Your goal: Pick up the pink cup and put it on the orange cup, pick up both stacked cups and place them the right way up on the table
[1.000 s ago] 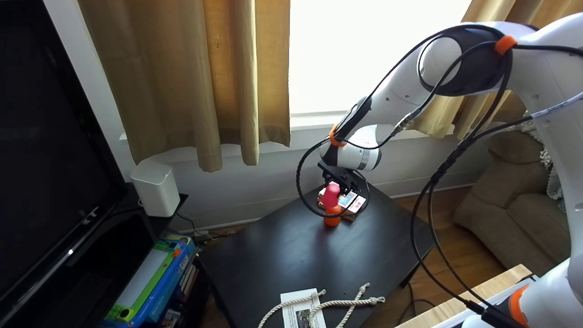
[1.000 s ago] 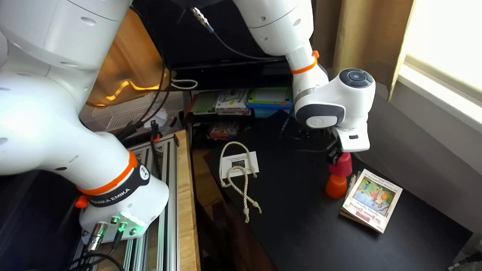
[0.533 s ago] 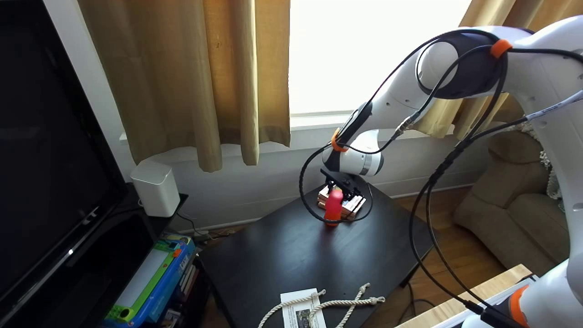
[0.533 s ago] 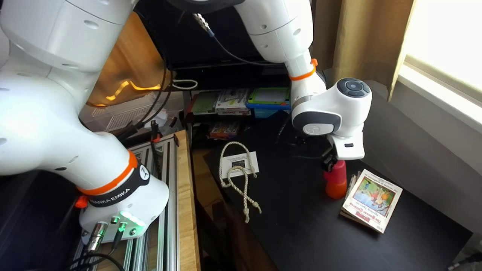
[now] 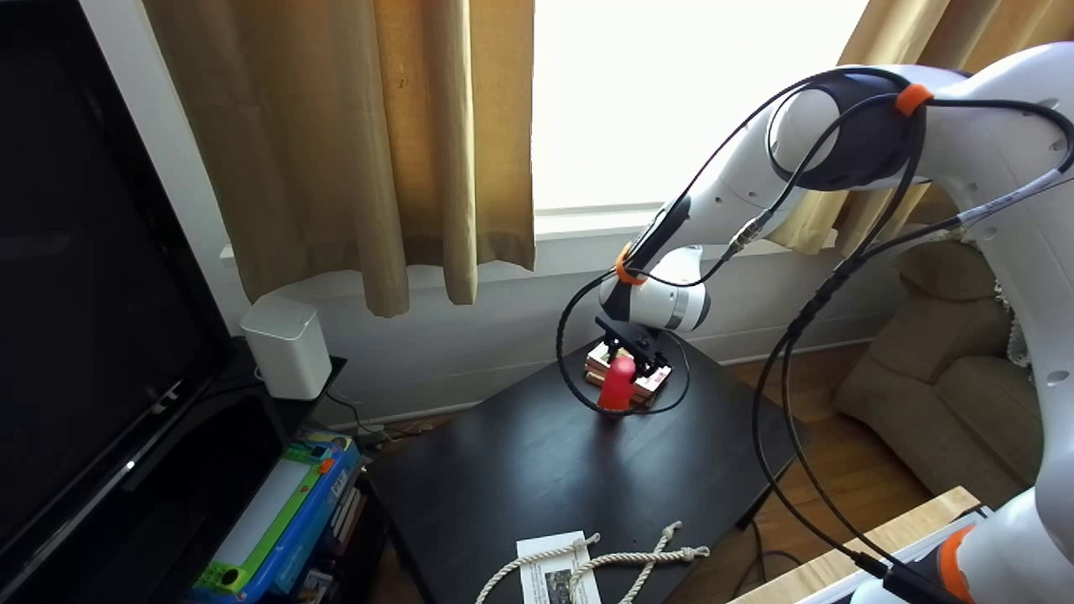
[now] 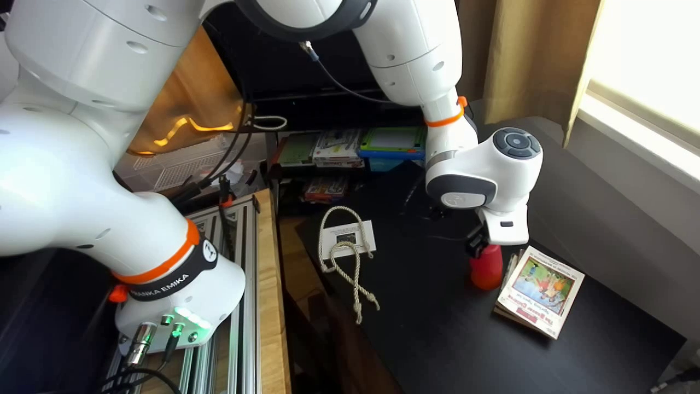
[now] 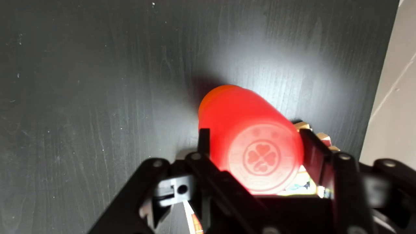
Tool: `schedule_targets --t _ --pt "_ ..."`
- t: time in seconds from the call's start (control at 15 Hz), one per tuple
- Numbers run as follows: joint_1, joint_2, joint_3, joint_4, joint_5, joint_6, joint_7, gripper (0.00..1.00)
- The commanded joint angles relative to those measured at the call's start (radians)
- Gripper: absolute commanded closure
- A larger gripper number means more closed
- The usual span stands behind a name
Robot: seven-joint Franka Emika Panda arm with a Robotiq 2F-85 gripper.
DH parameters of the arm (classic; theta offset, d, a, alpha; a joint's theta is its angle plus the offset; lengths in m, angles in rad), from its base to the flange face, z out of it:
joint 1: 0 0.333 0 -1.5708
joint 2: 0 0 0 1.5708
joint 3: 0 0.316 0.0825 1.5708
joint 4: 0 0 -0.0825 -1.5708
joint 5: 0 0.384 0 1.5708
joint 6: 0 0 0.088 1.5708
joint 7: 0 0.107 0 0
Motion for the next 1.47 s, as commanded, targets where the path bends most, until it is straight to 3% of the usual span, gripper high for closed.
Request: schedule_targets --t 0.0,0.27,0.6,0.67,0.73,0.8,1.4 --pt "-0.044 0.031 0.038 0.019 0.037 0.019 -0.048 0.58" --pt "-0.071 0.088 0.082 0.064 0.048 -0.002 -0.075 0.58" --pt "-0.043 0.118 0.082 0.087 0.044 -0.012 -0.085 0.58" --pt "-0.031 0.113 0.075 0.082 0.044 -0.007 -0.078 0.23" --pt "-0.024 0.107 0.07 0.077 0.043 -0.007 -0.077 0.08" --pt "-0.017 0.096 0.067 0.067 0.041 -0.006 -0.077 0.02" --pt "0.051 -0.006 0.011 0.012 0.029 -0.005 -0.058 0.0"
